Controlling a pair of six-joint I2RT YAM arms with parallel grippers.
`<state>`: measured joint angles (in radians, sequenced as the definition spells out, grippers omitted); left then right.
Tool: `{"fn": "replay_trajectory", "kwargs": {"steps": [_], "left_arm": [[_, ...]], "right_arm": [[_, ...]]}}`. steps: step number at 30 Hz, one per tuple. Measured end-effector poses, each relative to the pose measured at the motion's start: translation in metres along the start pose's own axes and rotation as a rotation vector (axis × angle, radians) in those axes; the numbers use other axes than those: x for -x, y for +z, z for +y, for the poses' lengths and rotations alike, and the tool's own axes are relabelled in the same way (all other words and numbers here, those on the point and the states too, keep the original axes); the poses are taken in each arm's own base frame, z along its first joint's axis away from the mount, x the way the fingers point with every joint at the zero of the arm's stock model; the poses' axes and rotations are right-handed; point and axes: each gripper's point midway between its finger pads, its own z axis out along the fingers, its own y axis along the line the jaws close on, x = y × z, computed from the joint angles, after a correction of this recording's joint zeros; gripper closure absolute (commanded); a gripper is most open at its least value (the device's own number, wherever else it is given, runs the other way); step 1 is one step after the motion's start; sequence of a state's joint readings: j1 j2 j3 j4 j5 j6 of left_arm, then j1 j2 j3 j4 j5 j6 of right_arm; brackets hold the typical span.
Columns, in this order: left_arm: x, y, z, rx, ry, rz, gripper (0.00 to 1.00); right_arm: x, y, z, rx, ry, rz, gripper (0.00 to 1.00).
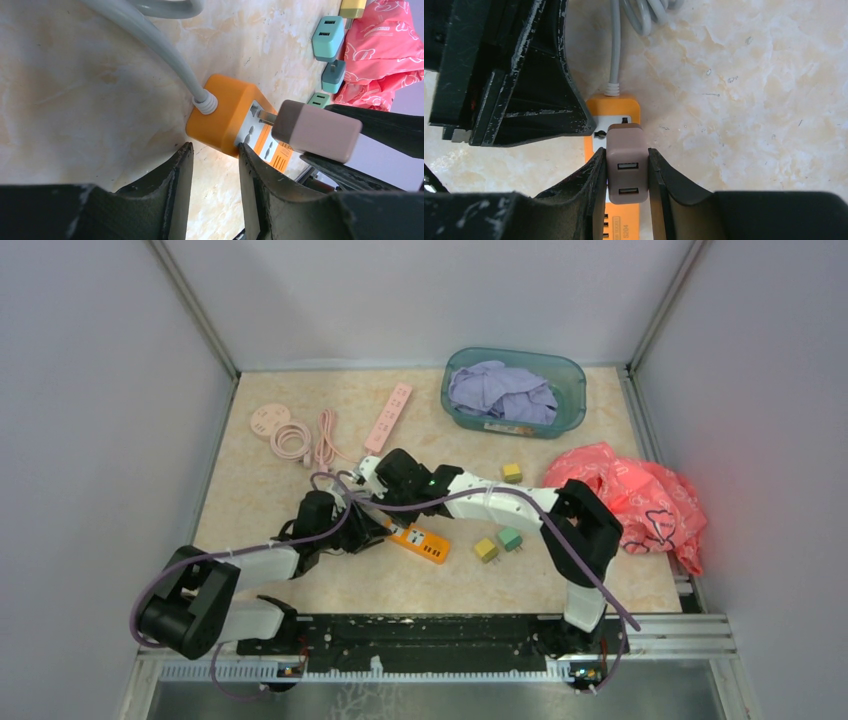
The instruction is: Insert the plug
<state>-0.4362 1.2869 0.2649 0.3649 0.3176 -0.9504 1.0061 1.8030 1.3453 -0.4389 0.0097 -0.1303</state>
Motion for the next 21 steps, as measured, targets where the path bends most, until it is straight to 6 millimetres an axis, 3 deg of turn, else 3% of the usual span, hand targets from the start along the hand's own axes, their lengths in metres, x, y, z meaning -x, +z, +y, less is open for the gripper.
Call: {"fn": "replay_trajectory", "kwargs": {"steps": [21], "left_arm": [[0.000,0.000,-0.001,-0.002,0.001,-0.002,0.58]], "right_arm": [[-0.006,0.015,0.002,-0.012,-0.023,0.064,1.00]]}}
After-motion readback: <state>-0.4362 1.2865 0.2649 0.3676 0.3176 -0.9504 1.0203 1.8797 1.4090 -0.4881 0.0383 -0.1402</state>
